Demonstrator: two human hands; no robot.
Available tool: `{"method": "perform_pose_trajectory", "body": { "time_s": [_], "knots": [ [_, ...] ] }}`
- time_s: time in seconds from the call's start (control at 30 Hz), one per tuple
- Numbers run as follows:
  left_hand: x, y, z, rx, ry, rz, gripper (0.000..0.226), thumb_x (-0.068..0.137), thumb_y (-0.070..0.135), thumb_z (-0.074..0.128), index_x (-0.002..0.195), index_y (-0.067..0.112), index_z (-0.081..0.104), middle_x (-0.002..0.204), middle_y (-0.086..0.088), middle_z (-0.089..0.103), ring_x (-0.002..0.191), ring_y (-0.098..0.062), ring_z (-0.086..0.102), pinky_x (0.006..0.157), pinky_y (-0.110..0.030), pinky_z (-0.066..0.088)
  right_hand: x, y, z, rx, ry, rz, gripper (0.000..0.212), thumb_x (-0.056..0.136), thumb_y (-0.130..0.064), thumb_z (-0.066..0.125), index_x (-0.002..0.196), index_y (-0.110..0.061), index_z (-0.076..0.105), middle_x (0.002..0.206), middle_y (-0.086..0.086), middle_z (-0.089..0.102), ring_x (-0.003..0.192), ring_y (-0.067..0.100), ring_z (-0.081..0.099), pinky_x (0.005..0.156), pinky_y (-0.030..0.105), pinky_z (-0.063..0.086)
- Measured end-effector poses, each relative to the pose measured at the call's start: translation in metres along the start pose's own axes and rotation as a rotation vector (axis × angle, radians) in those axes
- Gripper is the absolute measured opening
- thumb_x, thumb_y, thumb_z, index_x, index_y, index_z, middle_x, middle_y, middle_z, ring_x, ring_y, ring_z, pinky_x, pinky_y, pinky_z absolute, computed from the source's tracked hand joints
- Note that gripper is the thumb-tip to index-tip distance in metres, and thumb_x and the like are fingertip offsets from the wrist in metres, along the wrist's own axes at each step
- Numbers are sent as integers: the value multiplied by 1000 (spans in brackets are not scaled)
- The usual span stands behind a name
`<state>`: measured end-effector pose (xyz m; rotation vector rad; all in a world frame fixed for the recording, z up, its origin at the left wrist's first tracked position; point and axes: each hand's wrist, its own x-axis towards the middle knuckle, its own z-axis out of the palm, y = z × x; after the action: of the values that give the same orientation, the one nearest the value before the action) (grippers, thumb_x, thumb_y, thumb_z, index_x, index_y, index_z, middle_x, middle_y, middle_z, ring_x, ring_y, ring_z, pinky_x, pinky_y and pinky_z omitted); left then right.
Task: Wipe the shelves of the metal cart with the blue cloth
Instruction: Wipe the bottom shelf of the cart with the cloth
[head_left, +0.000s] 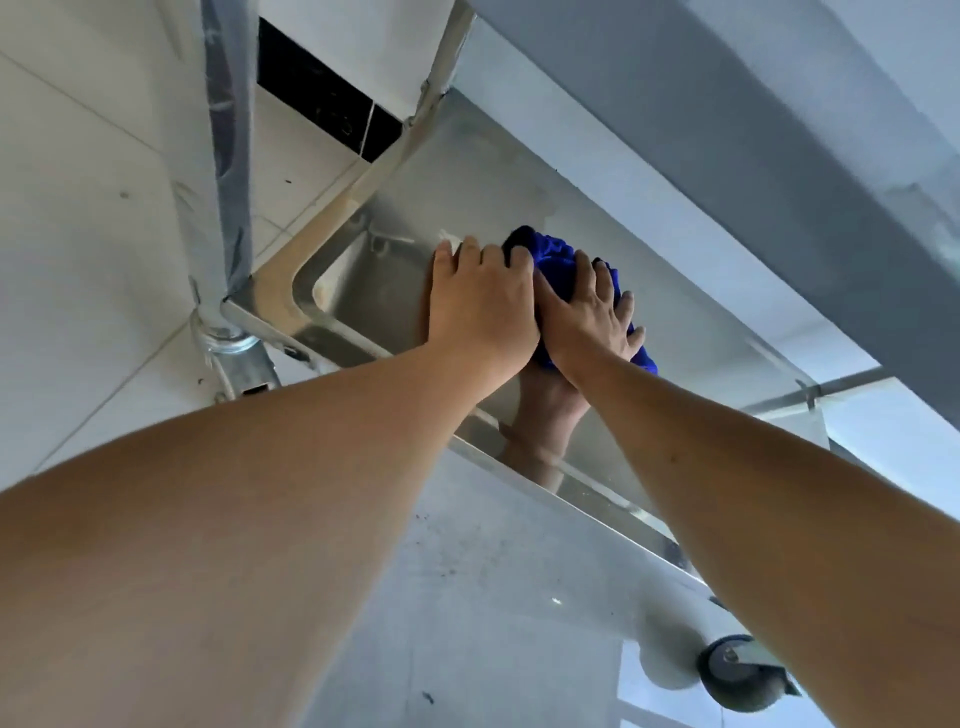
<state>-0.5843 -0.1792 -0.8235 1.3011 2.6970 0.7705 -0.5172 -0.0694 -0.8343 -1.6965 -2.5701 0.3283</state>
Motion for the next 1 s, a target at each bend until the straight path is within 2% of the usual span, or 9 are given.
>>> {"method": "perform_pose_trajectory", "body": {
  "time_s": [0.1,0.23,0.3,0.4,0.53,0.7,0.83,1.0],
  "knots": [
    [-1,3,8,60,-33,62,54,94,36,39,143,13,33,138,-14,49,137,-35,33,116,-57,15,29,3,-2,23,61,-20,93,68,-91,21,152,-51,22,165,-19,19,154,27,6,118,59,1],
    [4,4,12,118,-43,130,46,93,38,41,136,23,45,138,-12,50,135,-36,35,113,-63,15,61,1,-10,7,63,-45,91,67,-88,20,149,-49,27,160,-18,29,148,28,19,115,61,11],
    [1,3,15,129,-61,176,44,96,43,34,136,32,48,148,-10,43,142,-37,26,114,-64,10,70,3,-14,12,64,-63,89,71,-87,21,149,-46,32,158,-15,34,146,28,24,114,60,13],
    [-6,-3,18,122,-86,184,49,98,47,25,144,38,40,159,-6,27,148,-34,14,117,-60,4,84,4,-20,19,50,-44,83,79,-86,23,147,-42,40,155,-7,42,143,30,30,113,53,17],
    [-3,-3,21,172,-50,212,50,96,47,24,142,37,42,158,-7,30,147,-36,18,116,-62,6,99,1,-22,64,64,-22,80,85,-84,27,152,-41,34,158,-6,39,144,31,31,111,49,22],
    [-2,3,22,204,-86,196,50,96,44,23,141,35,42,158,-8,29,146,-38,18,115,-64,7,98,9,-20,51,57,-49,74,87,-81,28,149,-41,38,156,-6,41,141,30,35,108,46,26],
    [0,4,22,213,-88,190,50,96,46,24,141,35,43,158,-7,31,146,-37,19,115,-64,8,85,18,-18,-22,64,-75,78,86,-80,24,150,-38,37,157,-5,40,142,31,31,115,53,19],
    [0,5,22,217,-89,193,50,96,49,22,138,37,46,156,-5,35,145,-37,23,115,-63,10,42,40,-15,-30,70,-130,80,83,-80,20,152,-42,29,162,-12,29,145,28,23,113,57,16]
  ]
}}
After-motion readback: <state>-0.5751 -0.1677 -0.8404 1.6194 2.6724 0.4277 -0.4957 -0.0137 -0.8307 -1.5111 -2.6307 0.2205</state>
